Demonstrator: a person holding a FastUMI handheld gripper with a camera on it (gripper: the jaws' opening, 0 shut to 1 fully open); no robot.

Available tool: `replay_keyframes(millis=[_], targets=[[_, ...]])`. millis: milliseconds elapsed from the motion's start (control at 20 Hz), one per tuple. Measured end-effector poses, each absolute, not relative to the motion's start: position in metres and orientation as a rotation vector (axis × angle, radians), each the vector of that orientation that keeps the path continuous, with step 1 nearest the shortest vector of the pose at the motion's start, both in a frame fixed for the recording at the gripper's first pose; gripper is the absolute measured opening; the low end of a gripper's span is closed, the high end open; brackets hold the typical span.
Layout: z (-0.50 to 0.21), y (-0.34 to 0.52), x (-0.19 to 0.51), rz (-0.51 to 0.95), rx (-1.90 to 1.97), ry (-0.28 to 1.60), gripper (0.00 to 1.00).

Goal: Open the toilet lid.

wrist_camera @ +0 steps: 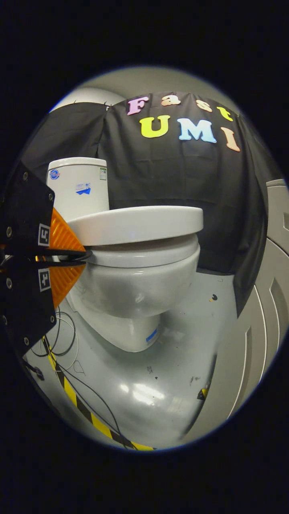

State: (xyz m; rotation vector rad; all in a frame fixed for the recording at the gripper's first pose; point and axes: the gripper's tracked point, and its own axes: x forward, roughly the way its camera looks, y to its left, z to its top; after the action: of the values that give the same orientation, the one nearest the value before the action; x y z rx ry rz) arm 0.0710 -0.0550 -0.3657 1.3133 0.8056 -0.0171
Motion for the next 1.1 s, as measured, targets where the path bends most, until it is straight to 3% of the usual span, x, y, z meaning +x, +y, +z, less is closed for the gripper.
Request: replay_keyframes(millis=[150,1100], targets=[[-0.362,-0.052,0.071,0.019,1.318,0.797,0.0],[-0.301,-0.042,0.077,0.029,1.055,0.766,0.0]])
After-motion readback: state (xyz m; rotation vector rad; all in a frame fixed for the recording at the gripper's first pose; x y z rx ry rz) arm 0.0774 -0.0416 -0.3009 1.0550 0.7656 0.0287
